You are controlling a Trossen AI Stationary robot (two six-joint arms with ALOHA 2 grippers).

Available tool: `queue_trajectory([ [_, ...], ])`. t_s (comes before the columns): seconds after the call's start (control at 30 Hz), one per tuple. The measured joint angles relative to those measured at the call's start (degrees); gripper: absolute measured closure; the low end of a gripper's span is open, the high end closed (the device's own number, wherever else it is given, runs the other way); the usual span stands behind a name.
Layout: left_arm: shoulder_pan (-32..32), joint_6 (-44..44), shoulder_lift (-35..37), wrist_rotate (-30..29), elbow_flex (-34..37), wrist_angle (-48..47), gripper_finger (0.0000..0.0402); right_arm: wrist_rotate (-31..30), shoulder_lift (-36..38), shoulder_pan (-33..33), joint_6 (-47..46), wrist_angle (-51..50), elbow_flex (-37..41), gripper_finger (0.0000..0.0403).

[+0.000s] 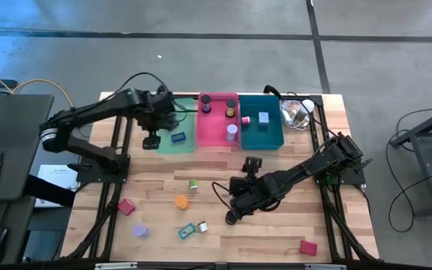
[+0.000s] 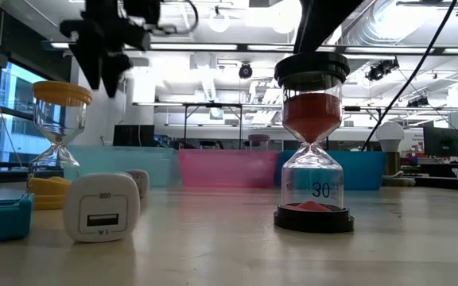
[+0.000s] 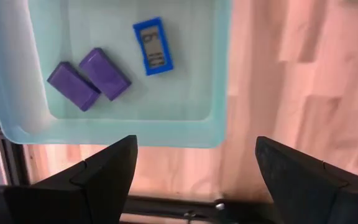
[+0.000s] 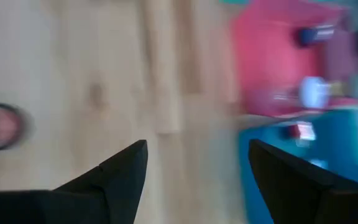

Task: Pick & Place Office items
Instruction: Put the right red charger adapter into the blue bin

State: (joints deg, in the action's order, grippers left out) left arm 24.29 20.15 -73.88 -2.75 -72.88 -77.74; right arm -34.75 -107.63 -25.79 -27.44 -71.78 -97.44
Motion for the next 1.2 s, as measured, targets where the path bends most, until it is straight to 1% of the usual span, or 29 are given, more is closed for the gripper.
queue_trajectory([
  [0.1, -1.68, -1.62, 3.29, 2.27, 0.00, -0.03, 0.0082, -6.47, 0.23, -0.90, -2.99, -5.55, 0.01, 0.0135],
  [0.17, -2.41, -2.11, 5.02, 3.92, 0.00, -0.01, 0.0082, -7.41, 0.87, -1.33, -6.48, -9.50, 0.01, 0.0135],
  [0.23, -2.91, -2.81, 6.43, 5.38, 0.00, -0.01, 0.0082, -6.44, 2.00, -1.91, -11.19, -12.92, 0.01, 0.0135],
  [0.3, -3.19, -3.58, 7.31, 6.37, 0.00, 0.01, 0.0082, -3.52, 3.52, -2.56, -16.42, -16.46, 0.01, 0.0135],
  [0.33, -3.21, -3.79, 7.56, 6.88, 0.00, 0.03, 0.0082, -1.02, 4.52, -2.89, -18.87, -17.71, 0.01, 0.0135],
  [0.43, -3.21, -4.33, 7.84, 7.13, 0.00, 0.09, 0.0082, 7.45, 8.18, -4.32, -25.31, -17.99, 0.01, 0.0135],
  [0.53, -3.21, -4.38, 7.80, 7.16, 0.00, 0.21, 0.0082, 14.68, 12.22, -7.46, -32.33, -17.84, -0.09, 0.0135],
  [0.6, -3.21, -4.99, 7.69, 7.18, 0.00, 0.47, 0.0082, 16.31, 13.94, -10.64, -37.22, -18.17, -0.10, 0.0135],
  [0.67, -3.21, -5.58, 7.62, 7.46, 0.00, 0.77, 0.0082, 15.25, 15.03, -13.81, -41.41, -18.13, -0.03, 0.0135],
  [0.8, -3.21, -5.67, 7.62, 7.86, 0.00, 0.97, 0.0082, 10.61, 15.58, -21.09, -50.04, -18.18, -0.03, 0.0135],
  [0.9, -3.21, -5.67, 7.62, 9.65, 0.00, 1.06, 0.0082, 9.53, 14.51, -24.99, -55.62, -16.98, -0.03, 0.0135],
  [1.0, -3.21, -5.67, 7.62, 10.19, 0.00, 1.06, 0.0082, 9.39, 13.46, -27.37, -55.46, -14.70, 0.01, 0.0135],
  [1.1, -3.21, -6.27, 7.62, 10.20, 0.00, 1.08, 0.0082, 9.09, 12.74, -27.70, -56.10, -13.40, 0.01, 0.0131],
  [1.2, -3.21, -6.95, 7.62, 10.23, 0.00, 1.10, 0.0082, 8.96, 12.03, -27.53, -56.35, -13.37, 0.01, 0.0116],
])
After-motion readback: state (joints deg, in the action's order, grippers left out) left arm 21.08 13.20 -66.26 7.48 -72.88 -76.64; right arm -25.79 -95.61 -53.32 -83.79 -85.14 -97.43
